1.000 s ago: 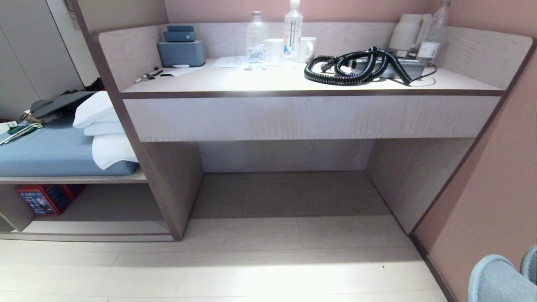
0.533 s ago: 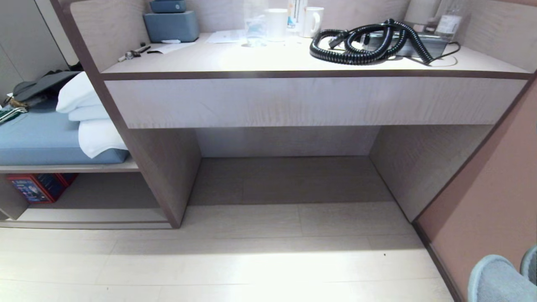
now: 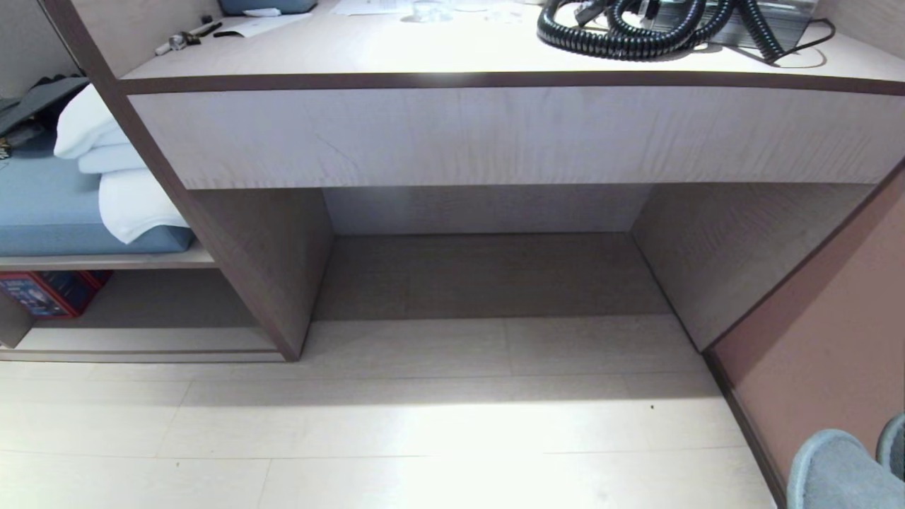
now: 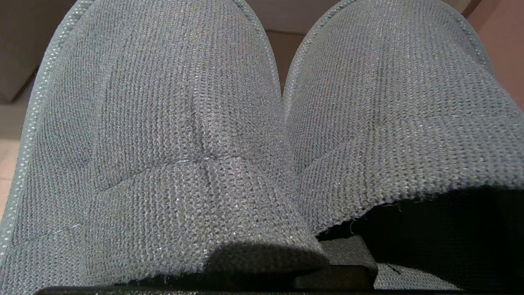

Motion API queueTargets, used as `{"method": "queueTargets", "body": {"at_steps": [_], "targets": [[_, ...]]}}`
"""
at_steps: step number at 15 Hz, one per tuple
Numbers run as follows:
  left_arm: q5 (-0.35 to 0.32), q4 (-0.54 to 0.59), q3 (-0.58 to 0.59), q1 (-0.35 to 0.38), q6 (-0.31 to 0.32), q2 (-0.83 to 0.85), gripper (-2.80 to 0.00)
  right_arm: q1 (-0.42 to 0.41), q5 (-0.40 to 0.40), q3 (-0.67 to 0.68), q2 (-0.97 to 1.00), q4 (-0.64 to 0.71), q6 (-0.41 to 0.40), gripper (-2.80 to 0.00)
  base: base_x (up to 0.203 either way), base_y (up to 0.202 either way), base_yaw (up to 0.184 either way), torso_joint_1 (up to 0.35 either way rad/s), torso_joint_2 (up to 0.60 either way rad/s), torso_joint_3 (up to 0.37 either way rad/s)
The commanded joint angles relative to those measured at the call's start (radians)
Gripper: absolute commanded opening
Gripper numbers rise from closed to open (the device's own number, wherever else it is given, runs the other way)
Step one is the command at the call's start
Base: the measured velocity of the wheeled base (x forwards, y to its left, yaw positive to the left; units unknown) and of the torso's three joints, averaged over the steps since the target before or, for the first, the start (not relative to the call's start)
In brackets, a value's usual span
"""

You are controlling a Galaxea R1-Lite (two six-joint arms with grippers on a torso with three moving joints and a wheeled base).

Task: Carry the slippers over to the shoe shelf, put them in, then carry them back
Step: Place the slippers on the floor

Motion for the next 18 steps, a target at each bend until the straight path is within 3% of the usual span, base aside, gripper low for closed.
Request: {"method": "queueTargets", "body": {"at_steps": [1,18], "targets": [[0.000,0.000,0.000,0.000,-0.001,0.001,-2.80,0.000,0.000,0.000,0.001,0.000,0.000,-2.80,0.000,0.000,0.000,0.003,0.00,-0.204],[0.000,0.000,0.000,0.000,-0.002,0.001,-2.80,-0.001,0.000,-0.001,0.001,0.000,0.000,-2.80,0.000,0.000,0.000,0.003,0.00,-0.198]]}}
